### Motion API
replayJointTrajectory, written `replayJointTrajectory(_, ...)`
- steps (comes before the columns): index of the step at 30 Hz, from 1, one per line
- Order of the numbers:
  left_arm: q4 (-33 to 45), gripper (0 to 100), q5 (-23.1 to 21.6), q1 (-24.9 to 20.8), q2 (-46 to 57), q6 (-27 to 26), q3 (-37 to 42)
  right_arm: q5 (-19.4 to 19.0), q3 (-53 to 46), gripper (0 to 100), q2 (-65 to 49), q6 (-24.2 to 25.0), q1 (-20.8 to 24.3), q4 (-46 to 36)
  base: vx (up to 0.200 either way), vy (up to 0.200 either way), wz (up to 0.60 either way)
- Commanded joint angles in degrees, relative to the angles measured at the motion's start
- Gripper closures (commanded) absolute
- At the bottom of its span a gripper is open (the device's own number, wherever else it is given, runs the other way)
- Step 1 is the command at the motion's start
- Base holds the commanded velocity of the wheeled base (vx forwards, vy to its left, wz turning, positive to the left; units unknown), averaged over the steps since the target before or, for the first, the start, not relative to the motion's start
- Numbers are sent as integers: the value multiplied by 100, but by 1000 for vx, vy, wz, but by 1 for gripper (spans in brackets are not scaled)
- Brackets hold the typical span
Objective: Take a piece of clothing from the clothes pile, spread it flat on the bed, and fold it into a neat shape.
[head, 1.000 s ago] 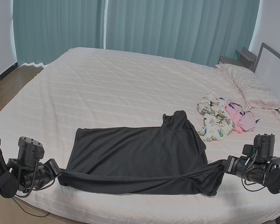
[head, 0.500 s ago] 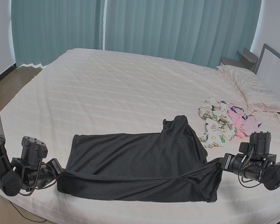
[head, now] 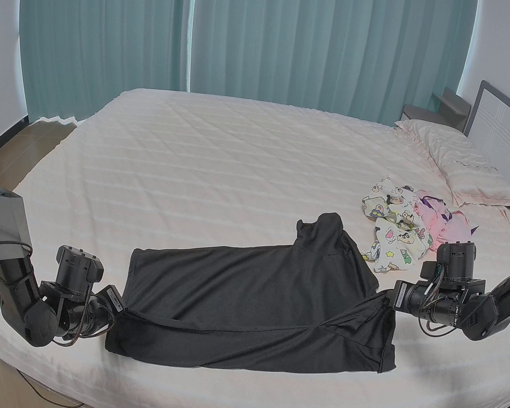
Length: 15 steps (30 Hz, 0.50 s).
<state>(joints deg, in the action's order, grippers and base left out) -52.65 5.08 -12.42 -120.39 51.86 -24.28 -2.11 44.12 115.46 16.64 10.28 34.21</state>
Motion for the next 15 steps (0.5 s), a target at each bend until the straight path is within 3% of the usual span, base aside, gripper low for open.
replayJointTrajectory(1,141,100,1,29,-125,0,-217,-35,167,100,390,6,36,33,0,0,0)
replayJointTrajectory(15,431,100,-7,363,-415,35,-718,255,677,100,777,349,1,306,0,0,0)
